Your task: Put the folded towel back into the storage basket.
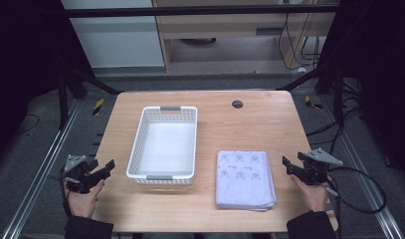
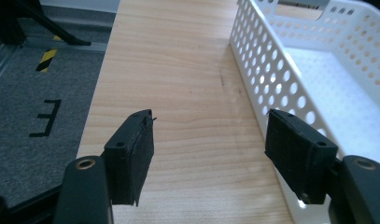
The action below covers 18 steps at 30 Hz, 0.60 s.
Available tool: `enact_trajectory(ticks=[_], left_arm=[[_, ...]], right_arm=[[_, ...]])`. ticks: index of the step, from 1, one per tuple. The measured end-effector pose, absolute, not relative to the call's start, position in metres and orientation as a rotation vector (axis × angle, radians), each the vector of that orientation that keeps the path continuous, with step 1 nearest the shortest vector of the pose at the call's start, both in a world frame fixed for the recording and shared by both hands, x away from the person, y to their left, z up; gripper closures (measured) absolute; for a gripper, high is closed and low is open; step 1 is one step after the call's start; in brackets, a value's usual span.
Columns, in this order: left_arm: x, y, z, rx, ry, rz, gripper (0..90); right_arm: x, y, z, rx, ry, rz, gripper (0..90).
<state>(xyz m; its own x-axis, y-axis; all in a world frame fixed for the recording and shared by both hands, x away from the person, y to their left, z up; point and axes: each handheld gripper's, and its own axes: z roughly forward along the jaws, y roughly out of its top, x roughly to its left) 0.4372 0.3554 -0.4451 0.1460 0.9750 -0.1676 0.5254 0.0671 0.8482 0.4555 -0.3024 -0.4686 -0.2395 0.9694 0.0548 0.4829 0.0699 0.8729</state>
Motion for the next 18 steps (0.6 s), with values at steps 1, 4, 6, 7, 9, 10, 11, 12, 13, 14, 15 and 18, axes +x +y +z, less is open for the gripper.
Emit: enact_trajectory(ticks=[1,4,6,7,9,10,11,12,13,14,15,18], left_arm=[[0.436,0.355,-0.443,1.574,1.491,0.667,30.5],[0.433,0.353,-0.437,1.574,1.471,0.667,30.0],[0.432,0.352,-0.435,1.570,1.467,0.667,29.4],[0.431,0.351,-0.433,1.564,1.457,0.660,29.2],[0.428,0.347,-0.427,1.564,1.432,0.662,28.8],[0.428,0.347,-0.427,1.564,1.432,0.662,28.5],[0.427,0.346,-0.426,1.569,1.423,0.661,28.5],[0.427,0.344,-0.425,1.571,1.414,0.656,28.2],[0.426,0.341,-0.422,1.576,1.402,0.657,28.3],[0.426,0.341,-0.422,1.576,1.402,0.657,28.5],[0.426,0.339,-0.421,1.581,1.395,0.653,28.5],[0.425,0.332,-0.418,1.594,1.379,0.651,29.9]], right_arm=[[0.455,-0.303,-0.467,1.449,1.776,1.108,36.2],[0.454,-0.305,-0.463,1.441,1.774,1.118,36.7],[0.453,-0.305,-0.460,1.438,1.771,1.137,36.2],[0.452,-0.305,-0.458,1.435,1.765,1.143,35.3],[0.451,-0.304,-0.456,1.430,1.769,1.142,35.6],[0.451,-0.304,-0.456,1.430,1.769,1.142,35.6],[0.451,-0.304,-0.455,1.423,1.775,1.144,36.1],[0.451,-0.304,-0.454,1.420,1.778,1.145,36.4],[0.450,-0.302,-0.452,1.424,1.786,1.154,37.0],[0.450,-0.302,-0.452,1.424,1.786,1.154,37.0],[0.451,-0.302,-0.451,1.416,1.790,1.156,36.9],[0.451,-0.299,-0.448,1.400,1.795,1.166,36.4]])
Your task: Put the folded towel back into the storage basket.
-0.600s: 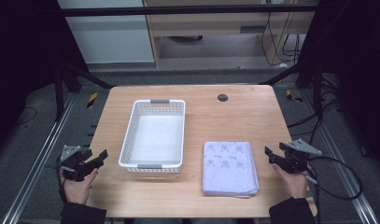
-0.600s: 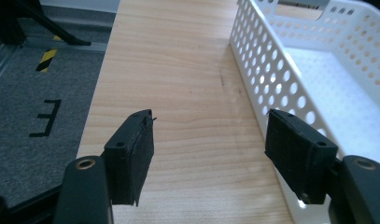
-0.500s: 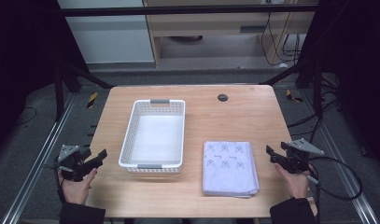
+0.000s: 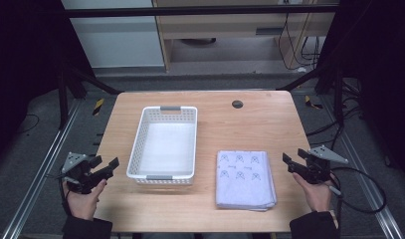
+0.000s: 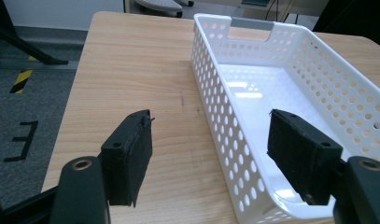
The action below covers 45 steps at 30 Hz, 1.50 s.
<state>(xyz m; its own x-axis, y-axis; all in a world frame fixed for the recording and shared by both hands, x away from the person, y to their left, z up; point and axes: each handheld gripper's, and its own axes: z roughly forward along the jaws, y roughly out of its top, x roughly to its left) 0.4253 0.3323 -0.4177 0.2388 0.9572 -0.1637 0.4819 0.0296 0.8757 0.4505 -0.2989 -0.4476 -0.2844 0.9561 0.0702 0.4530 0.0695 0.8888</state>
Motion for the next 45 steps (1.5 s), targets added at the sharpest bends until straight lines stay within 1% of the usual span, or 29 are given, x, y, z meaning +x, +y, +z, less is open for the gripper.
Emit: enact_trajectory(ticks=[18,23,33,44,45], left_arm=[[0.429,0.289,-0.403,1.634,1.274,0.635,32.5],[0.432,0.269,-0.396,1.659,1.236,0.630,32.2],[0.435,0.220,-0.385,1.724,1.132,0.624,32.5],[0.436,0.165,-0.388,1.786,1.051,0.565,34.2],[0.436,0.165,-0.388,1.786,1.051,0.565,34.5]], right_arm=[[0.455,-0.294,-0.425,1.370,1.812,1.222,32.6],[0.458,-0.290,-0.412,1.345,1.807,1.234,31.4],[0.462,-0.284,-0.397,1.324,1.797,1.270,31.5],[0.468,-0.272,-0.385,1.289,1.823,1.278,31.6],[0.469,-0.270,-0.385,1.282,1.832,1.277,32.2]])
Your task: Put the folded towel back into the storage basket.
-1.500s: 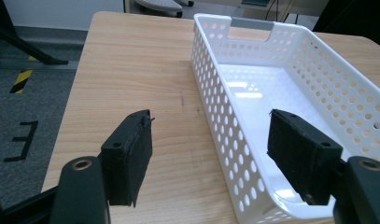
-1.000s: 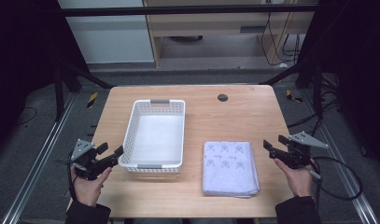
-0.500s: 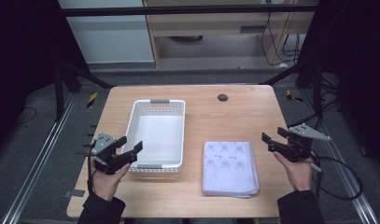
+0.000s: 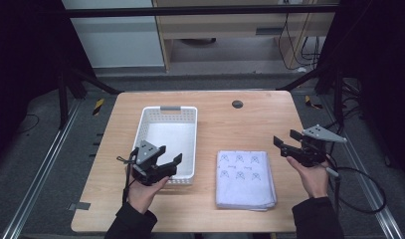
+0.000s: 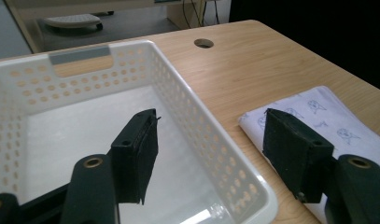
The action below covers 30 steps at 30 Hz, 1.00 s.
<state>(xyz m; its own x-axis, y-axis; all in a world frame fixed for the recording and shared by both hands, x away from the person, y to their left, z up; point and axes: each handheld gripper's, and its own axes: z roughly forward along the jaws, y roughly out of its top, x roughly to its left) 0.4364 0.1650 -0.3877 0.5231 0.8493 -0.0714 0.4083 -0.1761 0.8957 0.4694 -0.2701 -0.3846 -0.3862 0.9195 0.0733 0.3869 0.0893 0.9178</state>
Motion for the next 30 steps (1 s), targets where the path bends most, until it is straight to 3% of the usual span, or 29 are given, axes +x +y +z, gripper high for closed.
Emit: enact_trajectory(ticks=[13,30], left_arm=[[0.434,0.119,-0.398,1.845,0.982,0.506,37.2],[0.425,0.079,-0.414,1.922,0.939,0.473,42.4]], right_arm=[[0.479,-0.264,-0.389,1.277,1.875,1.244,36.0],[0.489,-0.258,-0.405,1.293,1.936,1.181,34.1]])
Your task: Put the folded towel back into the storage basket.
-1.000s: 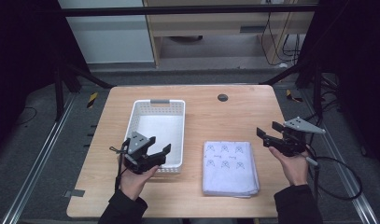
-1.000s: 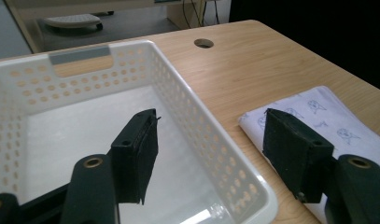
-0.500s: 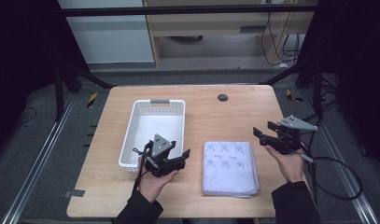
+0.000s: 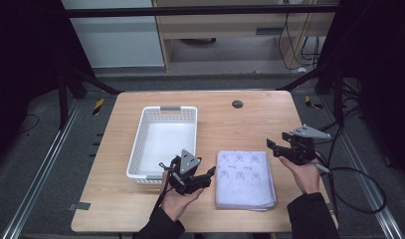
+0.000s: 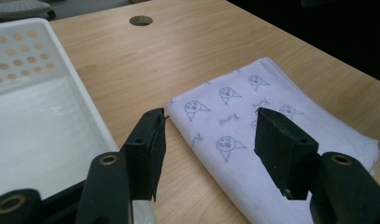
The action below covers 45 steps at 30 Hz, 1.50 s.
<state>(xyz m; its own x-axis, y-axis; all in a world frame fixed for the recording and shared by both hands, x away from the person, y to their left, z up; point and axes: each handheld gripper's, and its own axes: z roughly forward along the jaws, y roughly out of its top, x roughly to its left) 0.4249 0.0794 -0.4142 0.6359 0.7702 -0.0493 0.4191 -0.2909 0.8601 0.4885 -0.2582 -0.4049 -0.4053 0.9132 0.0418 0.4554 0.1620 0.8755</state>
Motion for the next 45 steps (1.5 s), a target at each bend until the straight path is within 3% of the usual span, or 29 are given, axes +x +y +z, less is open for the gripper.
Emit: enact_trajectory(ticks=[45], left_arm=[[0.417,0.042,-0.485,2.076,1.026,0.335,44.1]], right_arm=[[0.498,-0.245,-0.483,1.401,2.148,1.041,32.4]])
